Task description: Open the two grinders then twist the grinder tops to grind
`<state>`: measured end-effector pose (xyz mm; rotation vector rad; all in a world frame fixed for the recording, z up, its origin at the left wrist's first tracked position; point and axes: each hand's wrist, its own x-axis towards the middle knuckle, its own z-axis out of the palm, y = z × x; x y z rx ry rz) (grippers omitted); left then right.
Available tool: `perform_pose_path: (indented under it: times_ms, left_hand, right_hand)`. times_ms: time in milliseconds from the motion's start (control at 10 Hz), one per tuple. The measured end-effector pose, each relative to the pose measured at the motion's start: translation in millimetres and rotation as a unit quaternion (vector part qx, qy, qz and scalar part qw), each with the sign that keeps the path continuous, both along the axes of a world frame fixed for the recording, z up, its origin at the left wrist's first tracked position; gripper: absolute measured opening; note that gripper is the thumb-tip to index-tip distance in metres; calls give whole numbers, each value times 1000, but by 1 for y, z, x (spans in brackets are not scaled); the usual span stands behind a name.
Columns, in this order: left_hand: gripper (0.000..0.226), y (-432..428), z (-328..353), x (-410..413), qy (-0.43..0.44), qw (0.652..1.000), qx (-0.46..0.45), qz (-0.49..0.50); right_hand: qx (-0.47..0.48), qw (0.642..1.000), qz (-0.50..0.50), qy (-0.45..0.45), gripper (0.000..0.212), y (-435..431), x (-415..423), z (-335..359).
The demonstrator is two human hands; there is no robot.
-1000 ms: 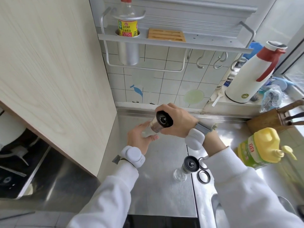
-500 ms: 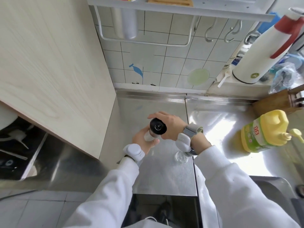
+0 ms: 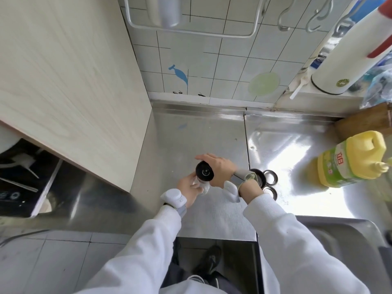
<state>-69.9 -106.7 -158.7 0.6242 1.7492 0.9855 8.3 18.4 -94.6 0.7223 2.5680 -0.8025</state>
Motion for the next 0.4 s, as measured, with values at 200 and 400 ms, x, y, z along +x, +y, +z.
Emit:
perform_pose_path:
  times_ms: [200, 400]
  left_hand:
    - [59, 0, 6, 1, -8, 1000, 2, -10]
    - [53, 1, 3, -5, 29, 999, 12, -10]
  right_hand:
    - [-3, 1000, 3, 11, 77, -1, 1, -4]
    - [-26, 1000, 2, -2, 83, 6, -1, 2]
